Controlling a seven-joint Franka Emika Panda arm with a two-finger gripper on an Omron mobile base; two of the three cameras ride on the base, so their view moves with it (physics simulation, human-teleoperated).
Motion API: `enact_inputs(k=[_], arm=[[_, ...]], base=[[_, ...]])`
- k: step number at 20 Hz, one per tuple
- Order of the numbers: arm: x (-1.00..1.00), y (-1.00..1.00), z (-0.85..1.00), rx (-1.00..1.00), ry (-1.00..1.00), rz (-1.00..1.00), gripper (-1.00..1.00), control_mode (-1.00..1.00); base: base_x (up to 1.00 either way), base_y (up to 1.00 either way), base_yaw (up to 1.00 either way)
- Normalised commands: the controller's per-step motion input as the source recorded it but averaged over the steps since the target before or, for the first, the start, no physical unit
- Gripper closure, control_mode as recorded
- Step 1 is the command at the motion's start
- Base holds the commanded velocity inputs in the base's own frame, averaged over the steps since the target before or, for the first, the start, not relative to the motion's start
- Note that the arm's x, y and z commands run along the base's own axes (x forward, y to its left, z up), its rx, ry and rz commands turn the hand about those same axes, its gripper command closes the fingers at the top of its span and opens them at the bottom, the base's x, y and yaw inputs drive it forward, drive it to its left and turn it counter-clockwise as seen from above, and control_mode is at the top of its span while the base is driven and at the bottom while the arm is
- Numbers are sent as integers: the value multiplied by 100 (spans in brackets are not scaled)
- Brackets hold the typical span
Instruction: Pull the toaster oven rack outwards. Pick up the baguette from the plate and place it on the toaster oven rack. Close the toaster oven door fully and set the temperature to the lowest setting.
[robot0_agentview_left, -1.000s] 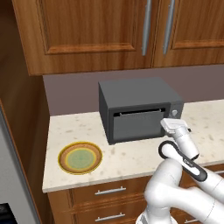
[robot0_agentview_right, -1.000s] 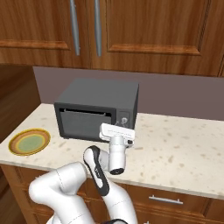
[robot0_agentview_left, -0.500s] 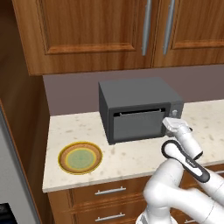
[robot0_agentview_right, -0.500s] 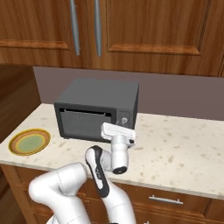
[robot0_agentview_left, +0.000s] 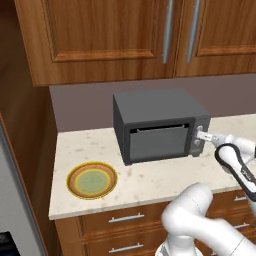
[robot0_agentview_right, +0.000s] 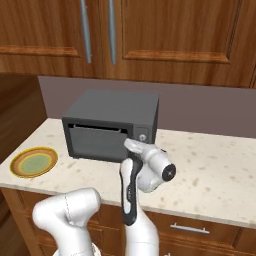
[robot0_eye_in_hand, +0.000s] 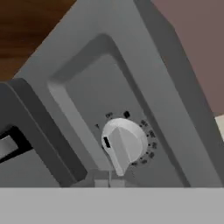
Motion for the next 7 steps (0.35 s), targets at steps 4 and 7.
enact_inputs(k=[4,7], arm=[[0,-100,26,9,-3,-42,100,-100],[0,-90,28,14,-12,-57,100,-100]], base=[[0,0,0],[0,0,0]])
